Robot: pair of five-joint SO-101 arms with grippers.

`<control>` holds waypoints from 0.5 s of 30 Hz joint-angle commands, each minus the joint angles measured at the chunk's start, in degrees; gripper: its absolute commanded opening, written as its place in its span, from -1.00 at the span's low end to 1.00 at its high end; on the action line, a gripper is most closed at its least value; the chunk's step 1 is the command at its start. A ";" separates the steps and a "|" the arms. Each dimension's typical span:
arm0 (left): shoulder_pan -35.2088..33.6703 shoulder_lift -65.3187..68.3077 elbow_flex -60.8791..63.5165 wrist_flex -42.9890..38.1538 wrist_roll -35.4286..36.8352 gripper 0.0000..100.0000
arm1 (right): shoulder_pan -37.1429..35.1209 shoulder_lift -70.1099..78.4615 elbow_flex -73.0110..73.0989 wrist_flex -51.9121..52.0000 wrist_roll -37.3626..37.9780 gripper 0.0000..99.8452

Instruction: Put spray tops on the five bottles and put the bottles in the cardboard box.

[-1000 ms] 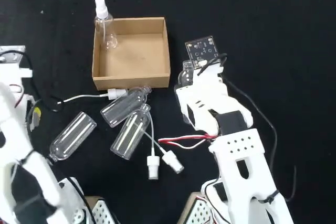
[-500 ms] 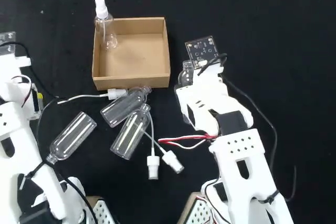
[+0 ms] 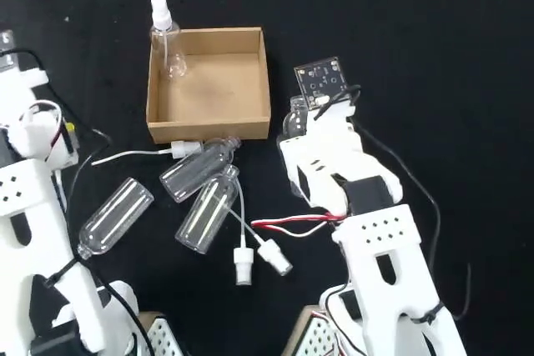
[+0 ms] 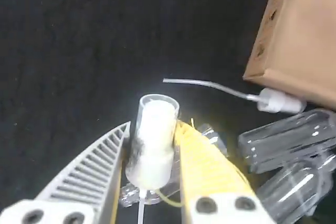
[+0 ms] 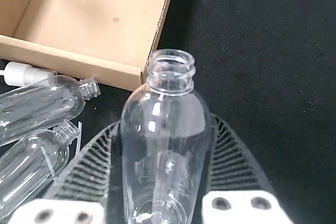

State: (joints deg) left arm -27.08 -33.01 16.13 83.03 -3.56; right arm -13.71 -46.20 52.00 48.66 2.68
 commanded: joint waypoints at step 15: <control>13.14 -2.46 -6.46 -0.97 14.95 -0.93 | 1.05 -2.07 -0.40 -1.67 0.53 -0.81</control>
State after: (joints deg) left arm -16.79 -33.01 13.05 83.03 4.79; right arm -13.71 -46.20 52.00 48.66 2.68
